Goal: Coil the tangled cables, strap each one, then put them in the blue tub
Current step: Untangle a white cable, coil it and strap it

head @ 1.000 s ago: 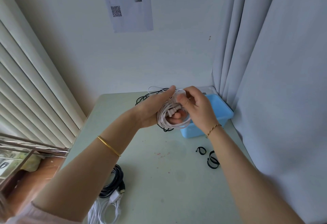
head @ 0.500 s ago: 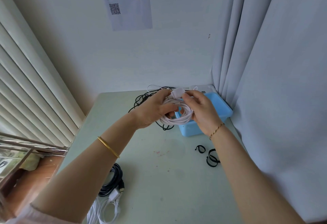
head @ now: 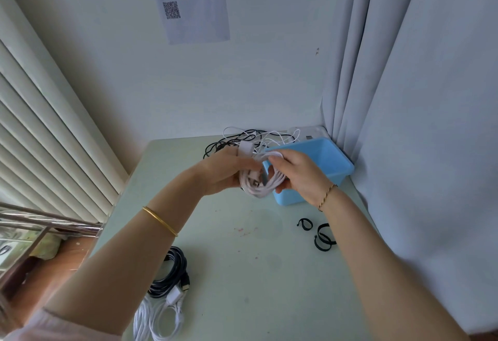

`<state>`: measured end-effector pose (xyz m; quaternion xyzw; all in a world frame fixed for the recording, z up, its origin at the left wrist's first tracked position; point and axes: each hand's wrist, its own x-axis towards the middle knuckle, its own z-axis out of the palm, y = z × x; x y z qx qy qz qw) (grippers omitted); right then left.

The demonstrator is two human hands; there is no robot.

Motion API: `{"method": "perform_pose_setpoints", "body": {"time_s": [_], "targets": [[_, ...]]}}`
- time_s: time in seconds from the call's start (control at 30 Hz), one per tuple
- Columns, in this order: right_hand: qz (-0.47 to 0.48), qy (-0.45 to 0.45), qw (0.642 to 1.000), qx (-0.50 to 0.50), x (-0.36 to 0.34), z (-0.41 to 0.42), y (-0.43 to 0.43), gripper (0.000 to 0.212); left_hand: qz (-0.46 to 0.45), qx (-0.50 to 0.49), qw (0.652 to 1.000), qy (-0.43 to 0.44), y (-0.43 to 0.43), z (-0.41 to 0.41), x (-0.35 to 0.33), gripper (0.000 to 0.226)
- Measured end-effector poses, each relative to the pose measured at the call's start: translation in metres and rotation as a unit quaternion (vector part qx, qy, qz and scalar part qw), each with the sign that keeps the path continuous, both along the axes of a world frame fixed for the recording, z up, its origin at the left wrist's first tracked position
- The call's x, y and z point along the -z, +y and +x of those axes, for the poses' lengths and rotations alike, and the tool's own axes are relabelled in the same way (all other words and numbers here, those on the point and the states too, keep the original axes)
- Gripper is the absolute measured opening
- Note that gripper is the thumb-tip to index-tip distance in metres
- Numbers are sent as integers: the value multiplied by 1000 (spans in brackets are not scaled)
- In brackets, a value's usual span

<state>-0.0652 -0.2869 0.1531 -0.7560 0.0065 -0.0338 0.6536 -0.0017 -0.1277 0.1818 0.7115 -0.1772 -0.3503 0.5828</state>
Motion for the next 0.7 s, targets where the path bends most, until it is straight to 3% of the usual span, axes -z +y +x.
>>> {"method": "perform_pose_setpoints", "body": {"time_s": [0.07, 0.27, 0.33, 0.47, 0.7], "targets": [[-66, -5, 997, -24, -1, 0, -2, 26, -3, 20, 1000, 15, 1, 0, 1, 14], [-177, 7, 980, -93, -10, 3, -9, 18, 20, 34, 999, 11, 2, -4, 4, 23], [-160, 25, 982, -98, -11, 4, -10, 10, 30, 36, 999, 7, 1, -7, 6, 28], [-161, 46, 979, -116, -12, 6, -13, 14, 66, 52, 996, 29, 1, -9, 9, 52], [-102, 17, 994, -41, 2, 9, -11, 18, 51, -32, 998, -13, -8, -6, 18, 44]]}}
